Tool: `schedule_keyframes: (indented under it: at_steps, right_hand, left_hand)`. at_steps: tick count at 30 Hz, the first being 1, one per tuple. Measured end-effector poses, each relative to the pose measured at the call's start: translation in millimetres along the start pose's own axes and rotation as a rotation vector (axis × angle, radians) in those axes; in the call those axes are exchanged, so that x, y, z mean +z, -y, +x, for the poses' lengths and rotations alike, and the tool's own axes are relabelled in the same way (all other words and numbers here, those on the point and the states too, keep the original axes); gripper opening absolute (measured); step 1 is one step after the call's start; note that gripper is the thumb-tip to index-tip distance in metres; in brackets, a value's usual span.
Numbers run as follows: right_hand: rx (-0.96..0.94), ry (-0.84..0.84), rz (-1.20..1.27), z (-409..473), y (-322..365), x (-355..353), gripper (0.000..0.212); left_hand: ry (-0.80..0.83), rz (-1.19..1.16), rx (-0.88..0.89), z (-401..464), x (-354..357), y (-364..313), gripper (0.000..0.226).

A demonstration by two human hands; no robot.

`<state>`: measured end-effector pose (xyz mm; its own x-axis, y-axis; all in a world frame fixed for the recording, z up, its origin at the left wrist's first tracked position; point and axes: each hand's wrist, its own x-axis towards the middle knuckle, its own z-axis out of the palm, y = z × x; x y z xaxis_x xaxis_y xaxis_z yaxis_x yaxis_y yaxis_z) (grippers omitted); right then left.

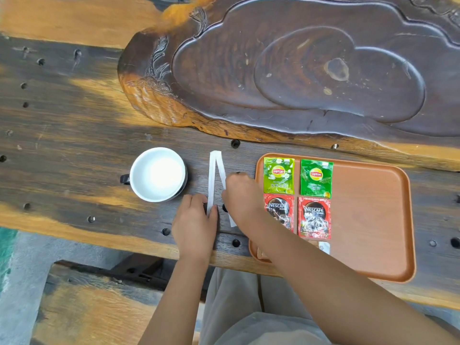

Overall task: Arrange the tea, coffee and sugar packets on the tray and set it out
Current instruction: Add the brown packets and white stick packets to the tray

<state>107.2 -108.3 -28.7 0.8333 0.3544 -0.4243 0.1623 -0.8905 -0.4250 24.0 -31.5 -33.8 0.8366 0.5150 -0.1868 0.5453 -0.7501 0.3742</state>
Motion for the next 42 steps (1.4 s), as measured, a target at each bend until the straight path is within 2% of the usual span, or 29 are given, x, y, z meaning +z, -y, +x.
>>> schedule_keyframes:
  at_steps: [4,7,8,12,15,18,21,24,28,31,35,38,42]
  right_hand:
    - [0.021,0.011,0.013,0,3,-3,0.008]
    - [0.077,0.037,0.114,-1,-3,-13,0.036]
    - [0.106,0.043,0.173,-4,-7,-18,0.039]
    - [0.240,0.051,0.518,-24,-38,-45,0.019]
    - [0.380,0.065,0.793,-48,-80,-64,0.019]
    - [0.483,-0.006,0.866,-73,-127,-77,0.019]
    - [0.575,-0.126,0.825,-94,-170,-83,0.021]
    - [0.626,-0.190,0.726,-107,-201,-84,0.018]
    - [0.619,-0.220,0.569,-118,-230,-81,0.013]
    - [0.583,-0.233,0.499,-122,-242,-76,0.015]
    - [0.561,-0.229,0.444,-122,-253,-72,0.003]
    - [0.552,-0.204,0.416,-122,-258,-74,0.002]
    - [0.515,-0.199,0.248,-130,-261,-85,0.006]
  left_hand:
    - [0.018,-0.089,-0.110,2,1,-6,0.005]
    - [0.028,-0.298,-0.242,3,-4,-9,0.012]
    - [0.037,-0.364,-0.279,3,-7,-10,0.014]
    - [0.103,-0.564,-0.345,-4,-19,-28,0.011]
    - [0.172,-0.717,-0.334,-13,-19,-55,0.013]
    - [0.301,-0.752,-0.276,-25,-8,-91,0.013]
    - [0.416,-0.768,-0.179,-41,11,-128,0.022]
    - [0.477,-0.672,-0.046,-54,32,-155,0.026]
    - [0.577,-0.578,0.012,-71,60,-181,0.011]
    - [0.592,-0.531,0.010,-83,74,-191,0.011]
    - [0.599,-0.472,0.026,-92,85,-198,0.009]
    - [0.579,-0.397,0.050,-94,89,-198,0.006]
    - [0.522,-0.285,0.174,-95,86,-193,0.011]
